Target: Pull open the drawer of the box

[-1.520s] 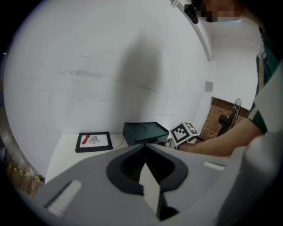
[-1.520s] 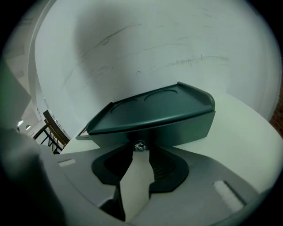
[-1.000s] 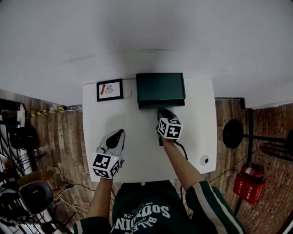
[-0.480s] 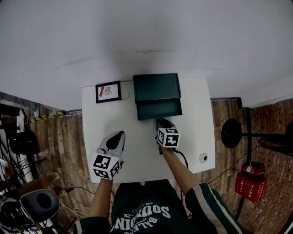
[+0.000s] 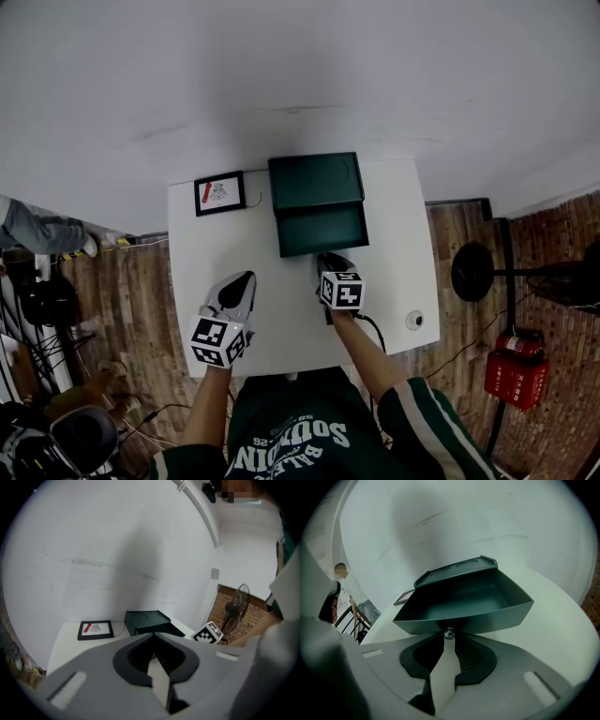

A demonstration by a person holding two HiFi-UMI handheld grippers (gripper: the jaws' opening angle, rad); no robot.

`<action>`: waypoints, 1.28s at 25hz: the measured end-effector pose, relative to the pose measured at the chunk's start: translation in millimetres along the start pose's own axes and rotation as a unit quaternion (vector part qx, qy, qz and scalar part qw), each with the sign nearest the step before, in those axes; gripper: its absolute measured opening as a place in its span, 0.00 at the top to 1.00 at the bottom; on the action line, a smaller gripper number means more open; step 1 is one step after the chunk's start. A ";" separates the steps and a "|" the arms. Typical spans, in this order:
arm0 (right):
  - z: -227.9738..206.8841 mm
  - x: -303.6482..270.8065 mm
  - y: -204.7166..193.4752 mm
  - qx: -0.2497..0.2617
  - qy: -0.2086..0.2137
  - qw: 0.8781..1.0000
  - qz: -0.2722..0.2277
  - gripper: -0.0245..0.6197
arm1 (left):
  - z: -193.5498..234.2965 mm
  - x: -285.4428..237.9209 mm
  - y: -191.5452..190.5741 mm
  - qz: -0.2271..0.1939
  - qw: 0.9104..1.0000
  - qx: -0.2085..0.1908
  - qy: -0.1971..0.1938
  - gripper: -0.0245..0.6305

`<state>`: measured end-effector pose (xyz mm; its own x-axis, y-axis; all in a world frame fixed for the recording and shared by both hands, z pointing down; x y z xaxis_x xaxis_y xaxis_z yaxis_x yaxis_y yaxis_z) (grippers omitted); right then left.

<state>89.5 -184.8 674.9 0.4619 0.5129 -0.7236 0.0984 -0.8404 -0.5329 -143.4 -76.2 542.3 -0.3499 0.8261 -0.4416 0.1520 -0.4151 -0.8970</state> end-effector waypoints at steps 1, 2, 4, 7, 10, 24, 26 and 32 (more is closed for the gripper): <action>-0.1 0.6 -0.5 0.001 0.002 1.000 0.001 0.85 | -0.2 0.4 0.3 0.000 1.000 0.000 -0.001 0.88; -0.2 1.2 -1.5 0.001 0.004 1.000 0.003 0.85 | -0.1 0.7 0.7 -0.001 1.000 0.000 -0.001 0.88; -1.2 4.3 -5.7 0.000 0.009 1.000 0.008 0.85 | 0.9 0.5 1.2 -0.002 1.000 0.000 -0.002 0.88; -5.7 16.2 -13.4 0.003 0.008 1.000 0.006 0.85 | 2.1 -0.3 3.6 -0.005 1.000 -0.002 -0.002 0.88; -8.0 33.8 -8.8 0.010 0.019 1.000 -0.018 0.85 | 3.7 -2.0 10.7 -0.013 1.000 -0.009 -0.002 0.88; 71.5 130.9 105.6 0.162 0.124 0.955 -0.213 0.96 | 13.8 -14.0 70.4 -0.078 0.996 -0.039 0.008 0.88; 80.6 140.5 111.7 0.176 0.135 0.948 -0.228 0.96 | 14.0 -12.7 76.5 -0.086 0.995 -0.041 0.011 0.88; 89.3 150.1 119.5 0.180 0.149 0.942 -0.239 0.96 | 15.0 -12.5 84.9 -0.092 0.995 -0.041 0.018 0.88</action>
<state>91.9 -192.6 463.4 0.6730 0.7006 -0.2369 0.0764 -0.3844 -0.9200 -139.9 -127.5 472.0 -0.3460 0.8990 -0.2687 0.1638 -0.2241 -0.9607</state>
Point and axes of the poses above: the fingertips, and each gripper's own axes: x backward along the fingers, z to its left, y out of its top, the point moved 8 cm from there along x, backward along the fingers, and after that the axes turned 15 degrees about -x, right-handed, at the moved point
